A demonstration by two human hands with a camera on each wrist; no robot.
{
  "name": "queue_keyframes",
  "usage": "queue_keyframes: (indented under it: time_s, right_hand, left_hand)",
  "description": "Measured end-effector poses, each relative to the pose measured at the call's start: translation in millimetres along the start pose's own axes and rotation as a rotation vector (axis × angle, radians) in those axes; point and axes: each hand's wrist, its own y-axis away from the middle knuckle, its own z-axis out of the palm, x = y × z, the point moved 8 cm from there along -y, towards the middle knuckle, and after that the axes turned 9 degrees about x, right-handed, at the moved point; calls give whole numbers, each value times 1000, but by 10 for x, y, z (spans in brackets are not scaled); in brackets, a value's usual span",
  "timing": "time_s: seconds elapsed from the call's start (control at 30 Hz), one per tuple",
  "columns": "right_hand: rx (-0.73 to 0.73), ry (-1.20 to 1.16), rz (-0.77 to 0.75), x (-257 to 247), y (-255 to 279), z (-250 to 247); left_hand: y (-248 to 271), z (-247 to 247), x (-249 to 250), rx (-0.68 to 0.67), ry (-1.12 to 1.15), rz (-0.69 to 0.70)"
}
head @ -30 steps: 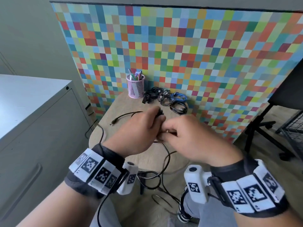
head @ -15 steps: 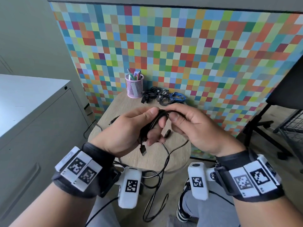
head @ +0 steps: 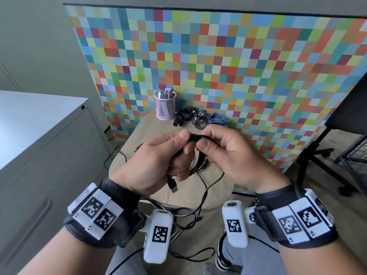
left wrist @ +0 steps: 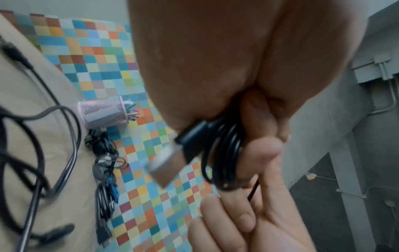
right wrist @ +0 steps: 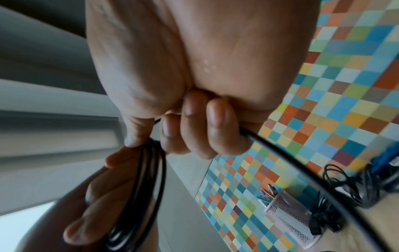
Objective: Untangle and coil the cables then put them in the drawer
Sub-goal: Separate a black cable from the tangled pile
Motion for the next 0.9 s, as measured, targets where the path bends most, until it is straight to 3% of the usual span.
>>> queue_keyframes:
  time_s: [0.1,0.17,0.3,0.4,0.47,0.6,0.67,0.77,0.9]
  right_hand:
    - [116,-236,158,125,47,-166]
    - [210,-270,197,196,71,-298]
    - [317,267,89,358,12,-385]
    - [188,561,77,429,23,-110]
    - [107,628,105,406,64,113]
    - [-51,733,99,167,110,371]
    - [-92,733,131,150,117,311]
    - [-114,657,163,113,150,188]
    - [96,492,150,43,116,-241]
  left_hand:
    - [-11,-134,94,141,104,34]
    - [-19,-265,209,257,144,118]
    - [-33,-341,319,396,253,249]
    - [-69,-220,314,360,232,307]
    - [-74,-156,297,352,47,333]
    - [-77,-62,185,296,-933,408]
    - [-92,-38,99,235,-1247,416]
    - [-120,-52,39,194,-1320,345]
    - [-109,-99,-84,105,-1296,219]
